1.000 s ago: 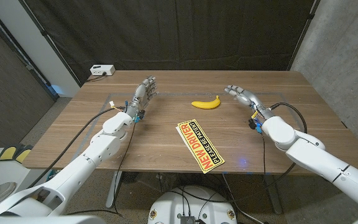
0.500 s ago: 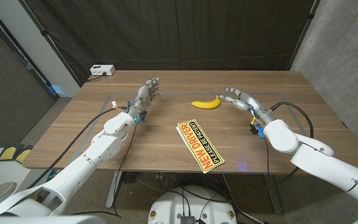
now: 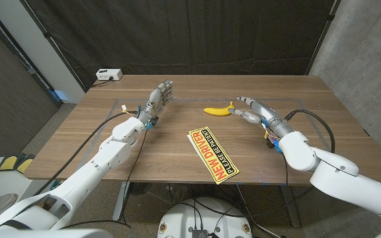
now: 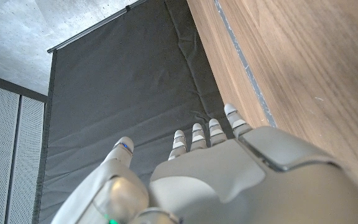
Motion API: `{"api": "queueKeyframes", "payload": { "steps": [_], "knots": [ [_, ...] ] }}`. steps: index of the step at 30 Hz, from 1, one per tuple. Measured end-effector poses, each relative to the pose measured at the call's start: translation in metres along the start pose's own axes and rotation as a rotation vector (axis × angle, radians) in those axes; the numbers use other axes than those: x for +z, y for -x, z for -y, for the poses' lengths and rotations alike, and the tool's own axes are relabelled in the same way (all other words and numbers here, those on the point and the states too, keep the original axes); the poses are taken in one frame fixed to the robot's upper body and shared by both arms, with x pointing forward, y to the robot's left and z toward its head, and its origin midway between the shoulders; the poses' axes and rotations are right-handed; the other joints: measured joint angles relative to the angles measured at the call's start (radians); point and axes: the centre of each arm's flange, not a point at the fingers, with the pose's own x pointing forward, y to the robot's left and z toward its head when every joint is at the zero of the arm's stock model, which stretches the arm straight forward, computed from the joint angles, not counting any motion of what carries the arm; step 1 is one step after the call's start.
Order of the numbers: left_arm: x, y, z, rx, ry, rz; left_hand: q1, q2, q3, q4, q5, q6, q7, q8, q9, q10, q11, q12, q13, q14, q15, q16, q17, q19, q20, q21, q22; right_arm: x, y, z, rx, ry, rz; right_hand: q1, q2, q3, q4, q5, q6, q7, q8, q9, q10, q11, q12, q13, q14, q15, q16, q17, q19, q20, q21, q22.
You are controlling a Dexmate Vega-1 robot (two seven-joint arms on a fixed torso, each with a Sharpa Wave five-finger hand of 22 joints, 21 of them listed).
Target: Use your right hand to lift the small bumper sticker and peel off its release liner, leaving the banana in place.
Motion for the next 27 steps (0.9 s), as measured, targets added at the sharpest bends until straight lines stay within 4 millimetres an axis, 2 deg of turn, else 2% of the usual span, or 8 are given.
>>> {"api": "queueKeyframes", "payload": {
  "steps": [4,14,18,25,27],
  "knots": [
    [0.001,-0.001,0.000,-0.010,0.000,0.005,0.000,0.000,0.000,0.000,0.000,0.000,0.000,0.000,0.000,0.000,0.000,0.000,0.000,0.000,0.000,0.000,0.000,0.000,0.000,0.000,0.000,0.010,0.005,-0.005,0.010,0.041,0.002,0.006,0.002,0.000,0.000,0.002,-0.014,0.000,-0.004,0.000,-0.006,-0.003,0.000,0.002,-0.004,-0.004,-0.005,0.005,0.000,-0.011,0.000,0.000],
    [0.000,-0.005,-0.002,-0.023,0.004,0.011,0.000,0.000,0.000,0.000,0.000,0.006,-0.006,0.000,0.000,0.000,0.000,0.000,0.000,0.006,0.005,0.000,0.000,0.000,0.000,0.000,0.000,0.024,0.017,-0.014,0.020,0.151,-0.025,0.020,-0.004,0.000,0.000,0.007,-0.029,0.004,-0.004,0.002,-0.008,-0.005,0.000,0.002,-0.007,-0.007,-0.005,0.005,-0.003,-0.013,0.000,0.000],
    [0.000,-0.005,-0.002,-0.027,0.006,0.012,0.000,0.000,0.000,0.000,0.000,0.006,-0.006,0.000,0.000,0.000,0.000,0.000,0.000,0.006,0.005,0.000,0.000,0.000,0.000,0.000,0.000,0.029,0.022,-0.017,0.032,0.181,-0.038,0.036,-0.020,0.000,0.000,0.015,-0.067,0.002,-0.008,0.005,-0.046,-0.016,-0.009,0.002,-0.021,-0.017,-0.012,0.005,-0.008,-0.018,-0.007,0.000],
    [0.000,-0.005,-0.002,-0.039,0.007,0.015,0.000,0.000,0.000,0.000,0.000,0.006,-0.006,0.000,0.000,0.000,0.000,0.000,0.000,0.006,0.005,0.000,0.000,0.000,0.000,0.000,0.000,0.047,0.031,-0.026,0.066,0.184,-0.018,0.055,-0.039,-0.006,-0.005,0.018,-0.108,0.023,-0.008,0.005,-0.080,-0.016,-0.012,0.002,-0.046,-0.024,-0.017,0.007,-0.021,-0.032,-0.011,0.000],
    [-0.001,-0.007,-0.002,-0.040,0.007,0.013,0.000,0.000,0.000,0.000,0.000,0.006,-0.006,0.000,0.000,0.000,0.000,0.000,0.000,0.006,0.005,0.000,0.000,0.000,0.000,0.000,0.000,0.039,0.033,-0.026,0.086,0.237,-0.079,0.056,-0.040,-0.006,-0.005,0.024,-0.109,0.024,-0.008,0.005,-0.084,-0.012,-0.012,0.002,-0.053,-0.023,-0.017,0.009,-0.026,-0.035,-0.014,0.000]
  ]
}}
